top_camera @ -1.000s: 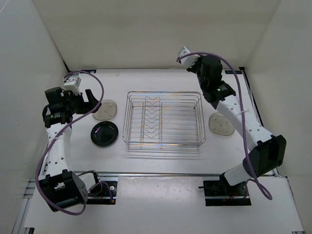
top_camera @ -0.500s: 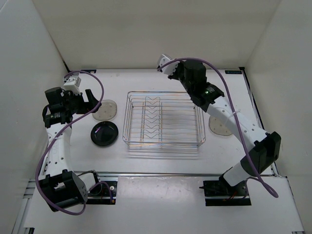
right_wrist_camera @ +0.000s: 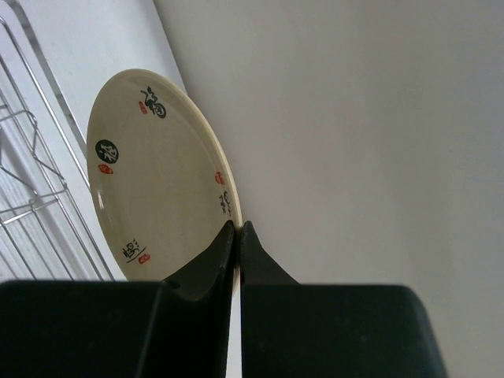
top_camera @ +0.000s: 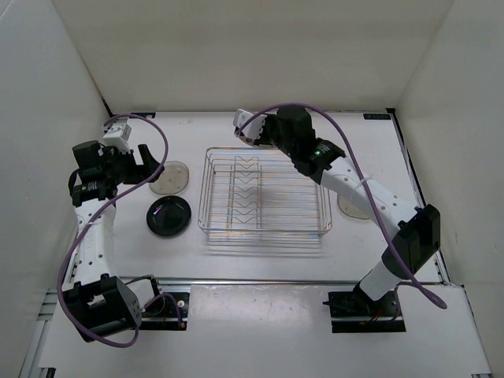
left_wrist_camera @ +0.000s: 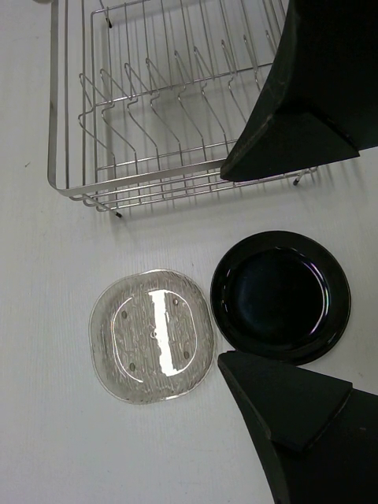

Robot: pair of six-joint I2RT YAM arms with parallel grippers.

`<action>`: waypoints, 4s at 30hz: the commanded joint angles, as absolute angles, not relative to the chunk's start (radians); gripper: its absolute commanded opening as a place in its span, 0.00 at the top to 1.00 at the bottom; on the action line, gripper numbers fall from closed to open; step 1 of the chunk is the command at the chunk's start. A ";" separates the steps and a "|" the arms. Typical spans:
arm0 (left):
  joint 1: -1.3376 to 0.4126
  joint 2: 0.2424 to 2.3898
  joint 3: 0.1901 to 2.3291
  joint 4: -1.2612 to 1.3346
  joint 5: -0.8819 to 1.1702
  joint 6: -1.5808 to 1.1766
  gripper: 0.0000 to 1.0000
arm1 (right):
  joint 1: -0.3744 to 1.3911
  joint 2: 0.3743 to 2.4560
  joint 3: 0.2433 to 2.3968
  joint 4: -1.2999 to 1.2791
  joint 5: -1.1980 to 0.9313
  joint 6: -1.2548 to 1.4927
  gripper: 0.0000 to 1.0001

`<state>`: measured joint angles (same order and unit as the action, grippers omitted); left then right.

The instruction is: Load the plates into the dish rack

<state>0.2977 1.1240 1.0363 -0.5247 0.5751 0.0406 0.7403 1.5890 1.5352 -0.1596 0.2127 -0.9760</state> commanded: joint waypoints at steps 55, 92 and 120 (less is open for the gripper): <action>0.302 1.085 1.022 -0.526 0.632 0.051 0.00 | 0.687 1.816 1.612 0.017 -0.046 -0.910 1.00; 0.311 1.075 1.022 -0.526 0.641 0.060 0.00 | 0.733 1.822 1.485 -0.081 -0.046 -0.825 1.00; 0.311 1.075 1.022 -0.526 0.641 0.060 0.00 | 0.675 1.976 1.681 -0.201 -0.130 -0.709 1.00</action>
